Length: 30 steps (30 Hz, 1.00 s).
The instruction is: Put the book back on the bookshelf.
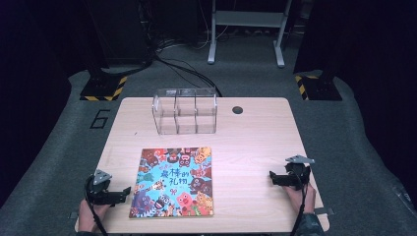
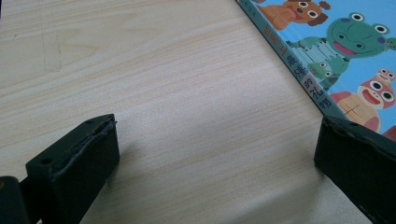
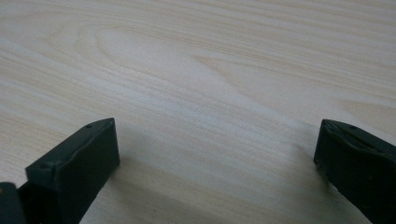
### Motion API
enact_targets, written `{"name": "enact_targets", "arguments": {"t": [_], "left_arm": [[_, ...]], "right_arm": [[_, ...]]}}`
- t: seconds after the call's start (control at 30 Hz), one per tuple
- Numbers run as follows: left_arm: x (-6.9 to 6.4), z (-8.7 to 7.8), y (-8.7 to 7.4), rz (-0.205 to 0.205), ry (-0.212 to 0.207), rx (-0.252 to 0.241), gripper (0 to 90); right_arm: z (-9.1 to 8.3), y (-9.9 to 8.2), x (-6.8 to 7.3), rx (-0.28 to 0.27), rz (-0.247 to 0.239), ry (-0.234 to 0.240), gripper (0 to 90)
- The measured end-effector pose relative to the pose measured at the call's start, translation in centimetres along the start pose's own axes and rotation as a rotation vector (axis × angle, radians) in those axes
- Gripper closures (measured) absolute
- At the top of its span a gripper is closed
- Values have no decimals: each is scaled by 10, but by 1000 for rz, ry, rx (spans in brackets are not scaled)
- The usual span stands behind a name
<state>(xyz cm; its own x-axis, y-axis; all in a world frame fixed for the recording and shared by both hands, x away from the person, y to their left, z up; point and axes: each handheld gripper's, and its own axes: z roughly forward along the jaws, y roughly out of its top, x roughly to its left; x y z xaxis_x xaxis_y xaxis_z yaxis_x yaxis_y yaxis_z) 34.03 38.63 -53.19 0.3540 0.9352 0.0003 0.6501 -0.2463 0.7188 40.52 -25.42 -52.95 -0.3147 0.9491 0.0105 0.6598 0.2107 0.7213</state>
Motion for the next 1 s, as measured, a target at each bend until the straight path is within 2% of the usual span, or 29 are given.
{"name": "enact_targets", "arguments": {"t": [0.17,0.3,0.43,0.5,0.6,0.63,0.67,0.7,0.77,0.8,0.83,0.87,0.93,1.0], "left_arm": [[0,0,0,1,0,1,1],[0,0,0,0,1,0,2],[-1,0,1,-21,24,0,3],[-1,-2,3,-48,-1,5,6],[-1,-5,6,-64,-9,-15,4],[-1,-8,9,-60,-23,-3,4],[-3,-8,11,-68,-26,-21,4],[-7,-10,15,-58,-47,-29,2],[-9,-11,17,-53,-48,-32,0],[-10,-12,20,-49,-58,-26,0],[-12,-11,21,-49,-71,-40,0],[-13,-12,23,-48,-83,-28,0],[-19,-9,26,-47,-94,-42,0],[-20,-9,26,-40,-99,-33,0]], "right_arm": [[0,1,0,8,-16,3,0],[0,1,1,9,-10,6,0],[1,1,2,1,-12,8,0],[1,1,2,2,-15,8,0],[1,1,2,3,-14,10,0],[1,1,2,2,-15,10,0],[1,1,2,2,-15,10,0],[1,1,2,2,-16,12,0],[1,1,2,1,-15,13,0],[1,1,2,1,-16,13,0],[1,1,2,1,-16,13,0],[1,1,2,-1,-16,13,0],[1,1,2,0,-15,13,1],[1,1,2,-1,-15,13,1]]}}
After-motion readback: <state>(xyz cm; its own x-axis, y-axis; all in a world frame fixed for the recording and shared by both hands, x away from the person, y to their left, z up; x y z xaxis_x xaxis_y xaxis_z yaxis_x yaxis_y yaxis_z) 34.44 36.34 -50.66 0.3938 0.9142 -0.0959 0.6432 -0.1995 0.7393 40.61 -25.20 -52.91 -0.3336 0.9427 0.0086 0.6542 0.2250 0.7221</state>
